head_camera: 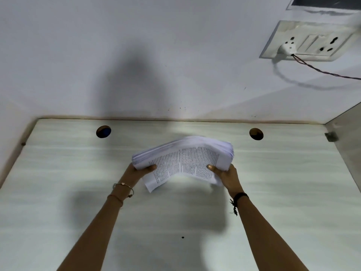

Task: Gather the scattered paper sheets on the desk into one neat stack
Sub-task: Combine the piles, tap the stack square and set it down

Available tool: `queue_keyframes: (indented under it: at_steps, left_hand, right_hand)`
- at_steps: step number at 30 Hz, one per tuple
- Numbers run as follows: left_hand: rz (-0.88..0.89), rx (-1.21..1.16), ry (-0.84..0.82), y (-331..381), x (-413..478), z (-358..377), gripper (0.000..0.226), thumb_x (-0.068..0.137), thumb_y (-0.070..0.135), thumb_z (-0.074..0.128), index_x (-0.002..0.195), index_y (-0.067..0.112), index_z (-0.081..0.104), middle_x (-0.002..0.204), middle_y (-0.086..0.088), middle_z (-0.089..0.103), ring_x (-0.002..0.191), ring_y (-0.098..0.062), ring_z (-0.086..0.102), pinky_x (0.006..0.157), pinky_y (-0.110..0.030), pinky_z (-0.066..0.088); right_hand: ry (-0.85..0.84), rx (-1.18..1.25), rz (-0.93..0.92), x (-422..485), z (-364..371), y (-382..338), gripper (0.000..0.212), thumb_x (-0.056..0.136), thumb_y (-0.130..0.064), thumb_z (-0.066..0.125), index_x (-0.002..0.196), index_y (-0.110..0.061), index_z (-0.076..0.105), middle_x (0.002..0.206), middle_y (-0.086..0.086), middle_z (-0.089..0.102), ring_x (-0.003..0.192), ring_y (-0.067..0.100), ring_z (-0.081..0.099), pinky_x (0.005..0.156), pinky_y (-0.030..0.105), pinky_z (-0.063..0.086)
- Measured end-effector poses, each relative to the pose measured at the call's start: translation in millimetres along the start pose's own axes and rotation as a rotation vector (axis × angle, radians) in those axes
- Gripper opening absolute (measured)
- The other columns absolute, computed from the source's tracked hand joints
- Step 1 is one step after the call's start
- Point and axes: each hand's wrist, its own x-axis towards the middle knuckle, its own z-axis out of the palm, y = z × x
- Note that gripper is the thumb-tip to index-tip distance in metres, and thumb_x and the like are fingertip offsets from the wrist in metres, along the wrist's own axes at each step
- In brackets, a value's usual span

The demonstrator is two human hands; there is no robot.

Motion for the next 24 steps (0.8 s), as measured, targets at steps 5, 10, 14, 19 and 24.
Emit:
queue_keyframes:
  at_steps: [5,10,14,19,24]
  left_hand:
    - [0.072,0.243,-0.313,56,8,-42,0.074,0.031,0.077,0.074,0.096,0.045,0.065,0.094,0.020,0.071,0.086,0.001,0.067,0.077,-0.022,0.054]
    - [0.066,0.610,-0.442,109,14,-22,0.106,0.027,0.086,0.063,0.115,0.027,0.058,0.108,0.006,0.065,0.096,-0.013,0.062,0.078,-0.025,0.053]
    - [0.145,0.349,-0.166,106,12,4,0.107,0.025,0.090,0.061,0.099,0.012,0.065,0.096,-0.010,0.067,0.087,-0.026,0.062,0.084,-0.043,0.052]
    - [0.214,0.126,-0.065,106,8,14,0.085,0.029,0.089,0.061,0.085,0.025,0.065,0.085,-0.007,0.067,0.077,-0.019,0.063,0.073,-0.032,0.049]
    - [0.222,-0.005,-0.070,95,6,14,0.093,0.034,0.084,0.066,0.101,0.020,0.063,0.105,-0.015,0.067,0.100,-0.034,0.063,0.092,-0.045,0.051]
  right_hand:
    - [-0.085,-0.237,-0.208,13,-15,-57,0.049,0.075,-0.020,0.080,0.051,-0.017,0.038,0.048,-0.004,0.040,0.040,0.006,0.031,0.046,0.020,0.023]
    - [-0.233,-0.629,-0.571,13,-13,-170,0.062,0.072,-0.031,0.083,0.046,-0.028,0.026,0.042,-0.010,0.028,0.038,0.007,0.029,0.043,0.021,0.018]
    - [-0.286,-0.838,-0.738,10,-5,-233,0.037,0.070,-0.042,0.081,0.051,-0.028,0.053,0.047,-0.006,0.047,0.045,0.008,0.042,0.048,0.026,0.026]
    - [0.026,-0.600,-0.665,13,-19,-229,0.041,0.067,-0.056,0.078,0.074,-0.017,0.067,0.059,-0.004,0.059,0.054,0.008,0.049,0.053,0.027,0.035]
    - [-0.211,0.291,-0.364,3,-30,-168,0.034,0.087,-0.036,0.065,0.115,-0.018,0.062,0.112,0.005,0.069,0.098,0.016,0.066,0.082,0.033,0.054]
